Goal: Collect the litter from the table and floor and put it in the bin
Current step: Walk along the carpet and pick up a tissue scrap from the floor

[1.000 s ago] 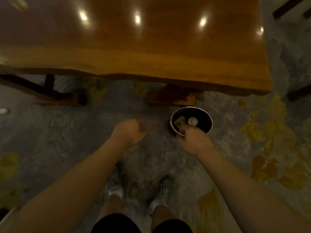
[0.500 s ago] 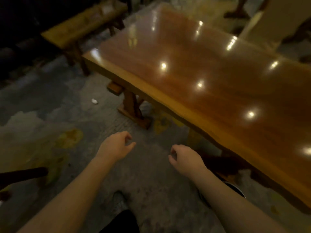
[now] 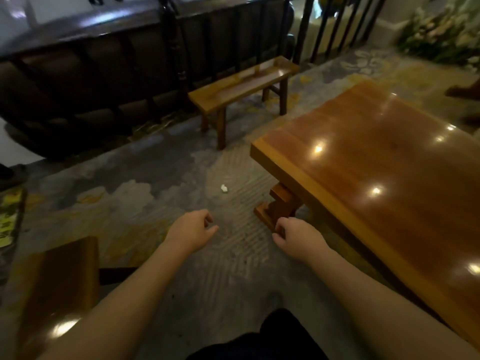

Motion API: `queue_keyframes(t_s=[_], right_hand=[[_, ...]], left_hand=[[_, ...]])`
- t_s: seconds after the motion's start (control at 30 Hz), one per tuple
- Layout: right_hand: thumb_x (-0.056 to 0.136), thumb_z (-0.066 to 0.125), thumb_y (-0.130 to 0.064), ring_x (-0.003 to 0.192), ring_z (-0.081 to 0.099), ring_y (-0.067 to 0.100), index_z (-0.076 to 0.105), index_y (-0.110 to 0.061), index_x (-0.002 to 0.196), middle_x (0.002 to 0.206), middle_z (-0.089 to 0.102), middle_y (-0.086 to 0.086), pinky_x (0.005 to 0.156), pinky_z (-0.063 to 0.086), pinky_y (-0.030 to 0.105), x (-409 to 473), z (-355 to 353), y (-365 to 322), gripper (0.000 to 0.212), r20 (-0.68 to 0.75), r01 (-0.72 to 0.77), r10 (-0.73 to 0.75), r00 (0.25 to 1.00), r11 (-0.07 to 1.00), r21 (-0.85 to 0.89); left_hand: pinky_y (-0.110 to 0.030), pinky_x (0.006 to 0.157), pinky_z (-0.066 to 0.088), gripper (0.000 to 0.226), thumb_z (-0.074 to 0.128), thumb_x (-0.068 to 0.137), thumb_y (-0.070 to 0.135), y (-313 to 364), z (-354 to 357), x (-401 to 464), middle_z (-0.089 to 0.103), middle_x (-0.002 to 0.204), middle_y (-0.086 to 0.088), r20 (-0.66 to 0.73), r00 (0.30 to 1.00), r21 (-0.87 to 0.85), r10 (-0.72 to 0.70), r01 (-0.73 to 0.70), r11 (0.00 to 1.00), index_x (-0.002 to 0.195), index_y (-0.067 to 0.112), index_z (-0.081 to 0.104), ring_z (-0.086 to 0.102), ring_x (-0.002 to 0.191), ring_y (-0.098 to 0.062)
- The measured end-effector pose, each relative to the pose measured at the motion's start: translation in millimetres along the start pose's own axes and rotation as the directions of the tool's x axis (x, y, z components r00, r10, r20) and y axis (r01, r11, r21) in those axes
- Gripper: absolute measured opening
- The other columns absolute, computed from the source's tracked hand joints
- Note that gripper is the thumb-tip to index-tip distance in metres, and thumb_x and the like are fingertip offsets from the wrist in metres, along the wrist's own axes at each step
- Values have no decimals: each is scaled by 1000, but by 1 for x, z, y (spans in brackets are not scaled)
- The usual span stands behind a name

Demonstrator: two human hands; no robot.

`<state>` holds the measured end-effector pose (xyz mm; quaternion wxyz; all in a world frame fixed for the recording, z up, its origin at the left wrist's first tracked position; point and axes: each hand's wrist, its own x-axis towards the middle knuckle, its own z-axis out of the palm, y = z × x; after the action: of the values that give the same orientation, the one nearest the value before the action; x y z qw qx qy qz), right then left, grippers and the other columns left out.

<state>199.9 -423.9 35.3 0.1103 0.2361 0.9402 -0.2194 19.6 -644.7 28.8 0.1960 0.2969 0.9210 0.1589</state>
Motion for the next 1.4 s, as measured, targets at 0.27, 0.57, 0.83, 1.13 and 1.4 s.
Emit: queue_keyframes(t_s=[0.27,0.57,0.83,1.13,1.4], right_hand=[[93,55,-40,97,60,17,61,-23,111,106,64,-2,86,54,38,182,-15,-27,26,94,100,-100,991,995,6],[90,53,-40,95,63,25,64,-19,105,105,67,6,81,55,40,372,-48,-39,28,203,116,-116,972,993,16],[86,54,-39,98,61,30,61,-19,99,105,65,8,80,53,41,510,-59,-42,25,253,-22,6,967,998,57],[92,51,-32,106,61,33,63,-12,107,113,66,13,87,51,39,641,0,-17,28,289,-491,431,854,853,177],[95,52,-31,105,62,33,64,-12,107,113,67,14,84,50,38,724,121,53,26,370,-704,610,700,676,217]], left_hand=[[-31,74,52,26,66,79,48,-42,-27,148,74,95,5,-8,993,51,-115,115,992,93,26,69,67,93,-18],[-31,75,50,27,64,80,45,-51,-64,332,73,98,1,84,981,126,-177,166,978,97,25,69,66,97,-20],[-35,80,52,29,62,82,44,-58,-75,509,70,103,0,271,959,157,-87,45,987,102,24,64,64,98,-23],[-38,86,52,39,62,85,38,-91,-25,723,66,114,-7,527,836,175,154,-285,942,116,15,63,62,102,-25],[-40,86,52,36,61,88,39,-135,127,801,66,116,-11,690,712,166,134,-336,927,116,17,61,62,103,-30]])
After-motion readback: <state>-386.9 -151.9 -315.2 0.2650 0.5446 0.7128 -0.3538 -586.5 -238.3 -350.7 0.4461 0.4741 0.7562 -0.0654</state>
